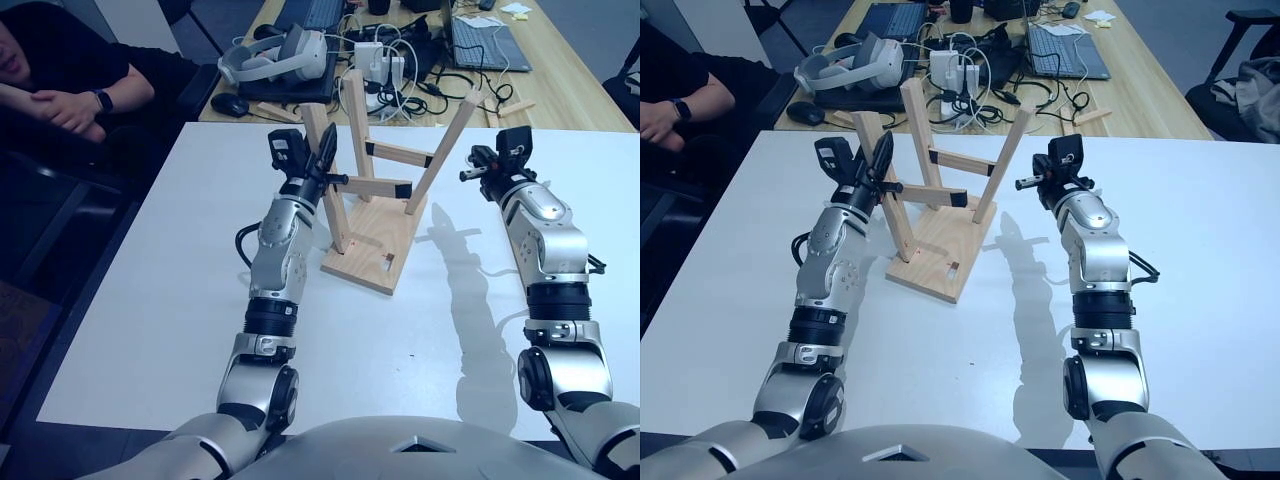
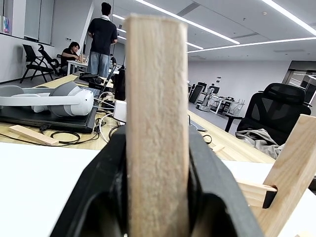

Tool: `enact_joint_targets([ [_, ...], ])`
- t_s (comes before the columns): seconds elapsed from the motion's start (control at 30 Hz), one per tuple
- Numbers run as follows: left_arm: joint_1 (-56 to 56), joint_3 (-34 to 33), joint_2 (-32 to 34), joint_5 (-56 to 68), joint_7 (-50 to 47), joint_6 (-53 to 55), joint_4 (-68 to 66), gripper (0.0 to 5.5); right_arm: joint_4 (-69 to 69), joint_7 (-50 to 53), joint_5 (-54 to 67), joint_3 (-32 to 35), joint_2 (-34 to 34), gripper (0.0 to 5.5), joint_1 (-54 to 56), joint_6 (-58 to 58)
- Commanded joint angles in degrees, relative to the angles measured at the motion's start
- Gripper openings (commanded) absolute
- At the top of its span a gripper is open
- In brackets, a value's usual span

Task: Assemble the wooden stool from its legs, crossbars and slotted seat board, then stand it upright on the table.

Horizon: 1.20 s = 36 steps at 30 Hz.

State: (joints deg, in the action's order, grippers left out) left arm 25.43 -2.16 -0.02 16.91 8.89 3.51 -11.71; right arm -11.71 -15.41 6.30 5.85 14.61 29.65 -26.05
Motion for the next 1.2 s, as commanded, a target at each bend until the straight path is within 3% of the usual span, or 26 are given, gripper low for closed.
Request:
enact_joint_targets([
  [0.03,-4.2,1.1,0.0,-0.5,-1.3,6.8,5.0,1.02,0.1,0.4,0.5,0.6,0.4,0.00,1.2,0.4],
  [0.23,-6.7,2.7,-0.1,-0.2,-0.6,11.8,10.8,1.02,1.6,-0.3,3.5,1.3,-0.2,0.00,2.8,-4.5],
  [0.47,-5.4,2.3,-0.2,-3.2,-2.1,7.4,7.6,1.02,3.9,-0.6,6.6,1.6,0.5,0.00,5.9,-13.5],
  [0.7,-2.6,1.7,-1.4,-5.1,-1.6,-3.5,0.8,1.02,6.7,2.5,7.5,4.1,-1.8,0.00,7.3,-7.3],
  [0.9,-5.2,2.7,-0.9,-5.2,-1.3,-2.4,6.0,1.02,9.1,-0.8,8.4,3.4,0.9,0.00,9.2,-6.1],
  [1.07,-7.2,3.1,-1.0,-5.8,-1.6,-1.6,9.0,1.02,20.4,-19.6,19.2,-2.5,8.1,0.00,6.9,-16.4],
  [1.2,-6.9,3.1,-1.4,-6.0,-1.7,-1.6,8.1,1.02,38.7,-42.4,37.3,-9.6,26.9,0.00,1.8,-35.3],
])
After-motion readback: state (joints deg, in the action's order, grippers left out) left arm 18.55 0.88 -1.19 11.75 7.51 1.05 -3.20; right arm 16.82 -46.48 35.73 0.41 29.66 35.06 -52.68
